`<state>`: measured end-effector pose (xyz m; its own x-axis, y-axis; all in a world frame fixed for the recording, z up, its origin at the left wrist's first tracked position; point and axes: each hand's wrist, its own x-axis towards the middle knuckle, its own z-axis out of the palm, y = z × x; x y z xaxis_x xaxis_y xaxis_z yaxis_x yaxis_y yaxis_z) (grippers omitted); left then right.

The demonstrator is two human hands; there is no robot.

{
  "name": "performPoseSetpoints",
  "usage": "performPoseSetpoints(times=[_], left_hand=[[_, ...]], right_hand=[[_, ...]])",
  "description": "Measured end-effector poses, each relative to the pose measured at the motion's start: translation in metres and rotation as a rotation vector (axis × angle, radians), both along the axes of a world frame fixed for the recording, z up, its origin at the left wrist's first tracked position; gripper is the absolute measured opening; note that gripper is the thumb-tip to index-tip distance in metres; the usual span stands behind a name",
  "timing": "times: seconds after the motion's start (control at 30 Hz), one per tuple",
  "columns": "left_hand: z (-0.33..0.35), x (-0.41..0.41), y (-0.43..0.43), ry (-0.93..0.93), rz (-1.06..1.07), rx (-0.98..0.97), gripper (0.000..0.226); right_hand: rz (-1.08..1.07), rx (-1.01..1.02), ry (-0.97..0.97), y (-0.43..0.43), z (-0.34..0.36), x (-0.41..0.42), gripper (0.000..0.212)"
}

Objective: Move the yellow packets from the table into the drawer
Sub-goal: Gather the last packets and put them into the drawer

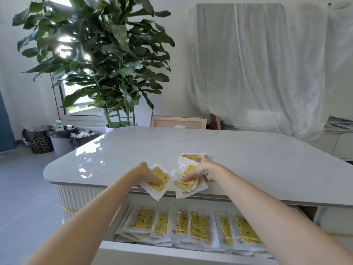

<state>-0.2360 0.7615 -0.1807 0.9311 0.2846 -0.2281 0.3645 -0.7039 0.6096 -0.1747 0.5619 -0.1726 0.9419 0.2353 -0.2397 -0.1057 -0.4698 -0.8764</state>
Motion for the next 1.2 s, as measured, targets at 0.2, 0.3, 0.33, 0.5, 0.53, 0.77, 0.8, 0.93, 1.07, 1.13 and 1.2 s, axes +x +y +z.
performPoseSetpoints(times=[0.2, 0.3, 0.33, 0.5, 0.53, 0.77, 0.8, 0.93, 1.07, 1.13, 1.2], left_hand=[[0.006, -0.017, -0.009, 0.024, -0.049, -0.198, 0.034], [0.010, -0.028, -0.014, 0.109, -0.146, -0.234, 0.023], [0.011, -0.032, -0.017, 0.125, -0.176, -0.222, 0.024], [0.009, -0.046, -0.038, 0.188, -0.277, -0.210, 0.023], [0.007, -0.047, -0.044, 0.216, -0.302, -0.208, 0.019], [-0.031, -0.031, -0.086, 0.425, -0.304, -0.089, 0.023], [-0.038, -0.026, -0.092, 0.438, -0.287, -0.070, 0.023], [-0.056, -0.011, -0.115, 0.464, -0.215, -0.091, 0.014], [-0.071, -0.007, -0.140, 0.452, -0.109, -0.272, 0.006], [-0.081, -0.003, -0.148, 0.439, -0.077, -0.335, 0.009], [-0.093, 0.005, -0.155, 0.387, -0.058, -0.347, 0.013]], right_hand=[[0.127, 0.063, 0.172, -0.024, 0.015, -0.017, 0.077], [0.224, 0.009, 0.270, -0.045, 0.021, -0.027, 0.046], [0.244, -0.015, 0.292, -0.051, 0.022, -0.028, 0.047], [0.264, -0.130, 0.344, -0.082, 0.016, -0.044, 0.041], [0.274, -0.149, 0.352, -0.088, 0.013, -0.047, 0.037], [0.287, -0.254, 0.494, -0.123, -0.010, -0.058, 0.030], [0.274, -0.259, 0.512, -0.129, -0.015, -0.056, 0.023], [0.154, -0.254, 0.557, -0.146, -0.025, -0.052, 0.007], [0.006, -0.282, 0.499, -0.162, -0.038, -0.048, 0.010], [-0.036, -0.326, 0.485, -0.169, -0.046, -0.048, 0.009], [-0.060, -0.336, 0.498, -0.177, -0.055, -0.046, 0.010]])
